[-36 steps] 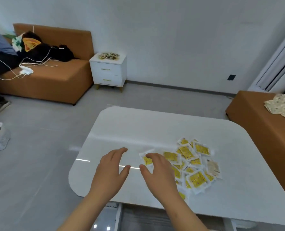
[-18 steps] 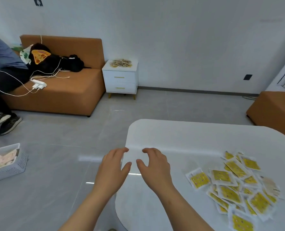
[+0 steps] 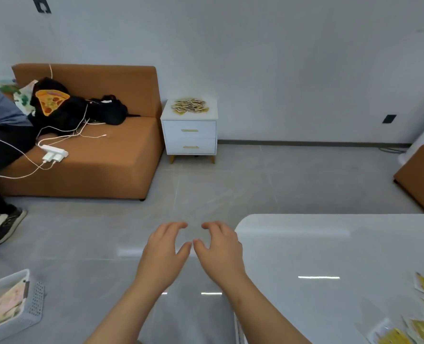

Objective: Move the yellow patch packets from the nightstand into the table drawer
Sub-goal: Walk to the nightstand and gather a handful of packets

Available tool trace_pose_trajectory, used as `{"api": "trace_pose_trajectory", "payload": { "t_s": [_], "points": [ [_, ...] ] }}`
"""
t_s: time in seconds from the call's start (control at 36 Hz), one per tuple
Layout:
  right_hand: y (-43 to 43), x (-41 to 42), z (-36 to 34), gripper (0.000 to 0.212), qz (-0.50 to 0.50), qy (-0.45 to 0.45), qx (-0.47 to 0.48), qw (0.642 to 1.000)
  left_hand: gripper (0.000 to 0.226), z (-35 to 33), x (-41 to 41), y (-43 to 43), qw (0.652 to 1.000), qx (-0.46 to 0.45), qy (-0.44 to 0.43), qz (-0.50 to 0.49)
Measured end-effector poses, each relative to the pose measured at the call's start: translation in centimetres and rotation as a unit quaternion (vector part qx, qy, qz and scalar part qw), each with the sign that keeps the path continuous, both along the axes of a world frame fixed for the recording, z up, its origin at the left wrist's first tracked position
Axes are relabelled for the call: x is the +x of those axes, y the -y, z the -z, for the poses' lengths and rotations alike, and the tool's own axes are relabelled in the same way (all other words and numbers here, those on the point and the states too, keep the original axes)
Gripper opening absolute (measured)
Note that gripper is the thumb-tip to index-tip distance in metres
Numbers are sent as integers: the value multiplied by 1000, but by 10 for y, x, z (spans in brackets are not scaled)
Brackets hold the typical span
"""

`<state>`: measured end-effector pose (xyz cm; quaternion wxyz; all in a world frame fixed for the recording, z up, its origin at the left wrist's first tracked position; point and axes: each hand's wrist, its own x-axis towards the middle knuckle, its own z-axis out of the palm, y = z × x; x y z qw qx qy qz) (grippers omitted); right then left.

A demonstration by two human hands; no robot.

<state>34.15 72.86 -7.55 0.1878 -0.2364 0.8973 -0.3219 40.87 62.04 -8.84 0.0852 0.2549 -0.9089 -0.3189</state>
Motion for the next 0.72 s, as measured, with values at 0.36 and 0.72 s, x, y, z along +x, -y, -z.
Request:
{"api": "trace_pose_trajectory", "payload": {
  "t_s": [0.36, 0.72],
  "points": [
    [246, -77, 5, 44, 39, 16, 6, 999, 40, -3, -92, 255, 1000, -8, 7, 17],
    [390, -282, 43, 44, 60, 38, 24, 997, 40, 33, -295, 406, 998, 8, 46, 43]
  ]
}}
